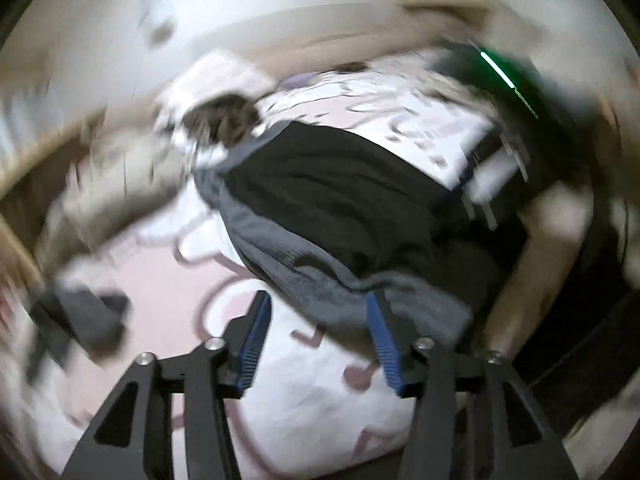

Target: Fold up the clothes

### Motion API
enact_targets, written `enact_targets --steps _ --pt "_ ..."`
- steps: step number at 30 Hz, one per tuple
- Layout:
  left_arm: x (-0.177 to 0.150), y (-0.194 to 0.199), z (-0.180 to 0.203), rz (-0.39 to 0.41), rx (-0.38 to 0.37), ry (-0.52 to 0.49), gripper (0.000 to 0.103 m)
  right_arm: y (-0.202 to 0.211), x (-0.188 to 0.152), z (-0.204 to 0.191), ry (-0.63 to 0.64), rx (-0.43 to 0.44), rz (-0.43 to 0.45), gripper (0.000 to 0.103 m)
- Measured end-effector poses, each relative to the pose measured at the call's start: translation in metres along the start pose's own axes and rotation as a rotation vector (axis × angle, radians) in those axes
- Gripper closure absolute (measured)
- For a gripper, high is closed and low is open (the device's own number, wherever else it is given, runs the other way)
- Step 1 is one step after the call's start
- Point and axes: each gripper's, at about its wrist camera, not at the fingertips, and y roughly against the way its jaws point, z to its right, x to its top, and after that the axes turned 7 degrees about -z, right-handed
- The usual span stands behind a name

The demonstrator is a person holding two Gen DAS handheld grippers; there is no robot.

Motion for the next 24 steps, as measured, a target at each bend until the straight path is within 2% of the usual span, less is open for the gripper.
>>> enact_targets --steps 2,4,7,11,12,13,14,16,18,20,24 --pt "-0.012 0.004 0.013 -0.010 0.011 -0.109 0.049 0.020 0.000 0.004 -0.068 0.063 0.083 0.071" --pt "-0.021 0.001 0.022 -0.063 -0.062 -0.141 0.049 0.043 -0.007 0.000 -0.085 0.039 0.180 0.071" --pt "-0.029 -0.010 0.033 -0.105 -0.134 -0.137 0.049 0.062 -0.021 -0.012 -0.063 -0.058 0.279 0.070" --pt "-0.029 -0.022 0.053 -0.099 -0.162 -0.141 0.049 0.071 -0.044 -0.035 0.019 -0.227 0.315 0.069" --pt "-0.029 -0.025 0.059 -0.089 -0.150 -0.170 0.049 0.073 -0.049 -0.036 0.032 -0.247 0.312 0.065" --pt "-0.029 -0.027 0.068 -0.079 -0.135 -0.199 0.049 0.074 -0.053 -0.039 0.046 -0.271 0.310 0.054" --pt "-0.029 -0.026 0.077 -0.070 -0.117 -0.224 0.049 0.075 -0.058 -0.042 0.059 -0.296 0.318 0.047" --pt "-0.029 -0.027 0.086 -0.046 -0.091 -0.249 0.049 0.076 -0.068 -0.045 0.091 -0.361 0.348 0.047" --pt "-0.024 -0.029 0.080 -0.042 -0.101 -0.215 0.047 0.073 -0.078 -0.057 0.188 -0.488 0.391 0.047" --pt "-0.017 -0.030 0.065 -0.039 -0.124 -0.139 0.047 0.067 -0.090 -0.068 0.301 -0.584 0.413 0.047" --pt "-0.002 -0.027 0.039 -0.036 -0.211 0.029 0.046 0.040 -0.107 -0.089 0.531 -0.667 0.392 0.047"
